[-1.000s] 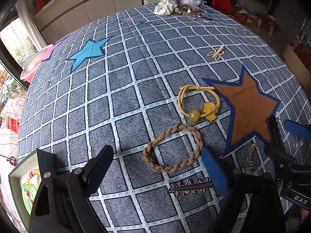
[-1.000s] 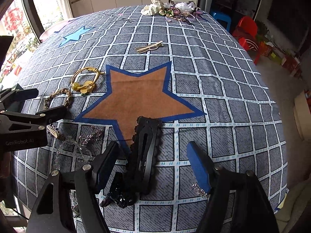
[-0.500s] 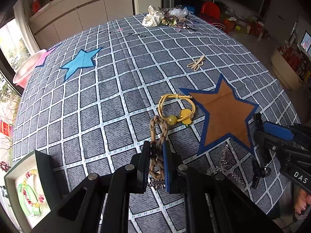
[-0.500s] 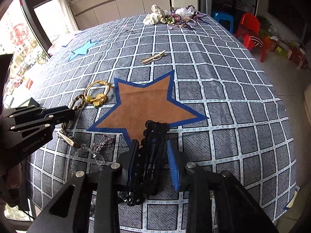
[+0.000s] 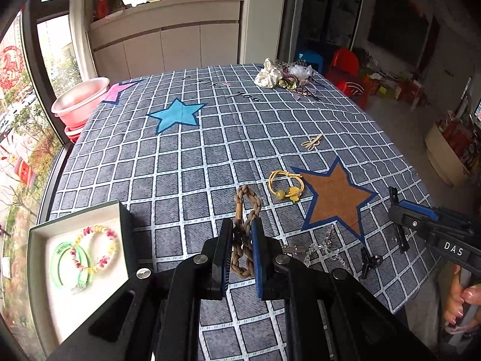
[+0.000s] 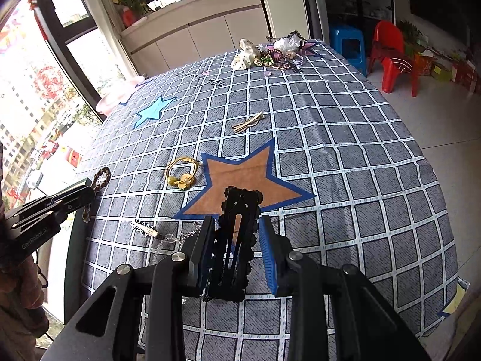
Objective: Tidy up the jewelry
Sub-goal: 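Carry the rope bracelet into the white box and release while the right tool drops the black clip there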
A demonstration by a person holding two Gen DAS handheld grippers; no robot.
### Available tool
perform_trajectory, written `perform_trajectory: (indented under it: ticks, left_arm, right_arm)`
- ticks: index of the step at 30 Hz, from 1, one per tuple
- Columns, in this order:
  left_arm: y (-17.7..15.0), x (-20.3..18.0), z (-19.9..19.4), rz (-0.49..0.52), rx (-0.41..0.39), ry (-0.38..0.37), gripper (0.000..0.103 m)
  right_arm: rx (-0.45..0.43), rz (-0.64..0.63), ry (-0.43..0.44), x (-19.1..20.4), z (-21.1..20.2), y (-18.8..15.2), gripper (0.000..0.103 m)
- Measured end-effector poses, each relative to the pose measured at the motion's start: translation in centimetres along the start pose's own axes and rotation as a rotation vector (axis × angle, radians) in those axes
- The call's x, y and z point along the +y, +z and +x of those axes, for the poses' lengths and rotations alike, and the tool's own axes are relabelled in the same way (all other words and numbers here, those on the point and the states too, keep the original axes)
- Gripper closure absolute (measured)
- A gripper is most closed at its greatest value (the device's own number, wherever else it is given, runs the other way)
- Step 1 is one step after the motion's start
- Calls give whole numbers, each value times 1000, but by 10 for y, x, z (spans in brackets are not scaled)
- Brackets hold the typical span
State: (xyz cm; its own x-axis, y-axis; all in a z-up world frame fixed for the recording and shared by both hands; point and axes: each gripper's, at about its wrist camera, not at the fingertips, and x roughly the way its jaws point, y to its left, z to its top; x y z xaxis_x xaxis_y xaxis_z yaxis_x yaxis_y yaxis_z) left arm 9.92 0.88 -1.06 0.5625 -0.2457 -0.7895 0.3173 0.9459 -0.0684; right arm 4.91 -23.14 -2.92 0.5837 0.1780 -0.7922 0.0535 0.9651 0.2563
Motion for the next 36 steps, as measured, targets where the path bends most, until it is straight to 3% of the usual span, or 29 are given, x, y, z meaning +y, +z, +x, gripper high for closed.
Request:
perform_trajectory:
  ticks: [9,17,27,36]
  left_arm:
    - [-35,43,-45,-119,-55,50,83]
    - [-74,92,-70,-215,-70,138,83]
    - [-120,154,-70,-337,-23,205,83]
    - [-134,188,-47,-384,45,232,83]
  right_arm:
    - [-18,-71,56,41,-17,3,71]
    - [4,-202,152,115,-11,2,71]
    - [83,-405,268,230,22,-15,71]
    - [216,-513,315,302,72,-38,71]
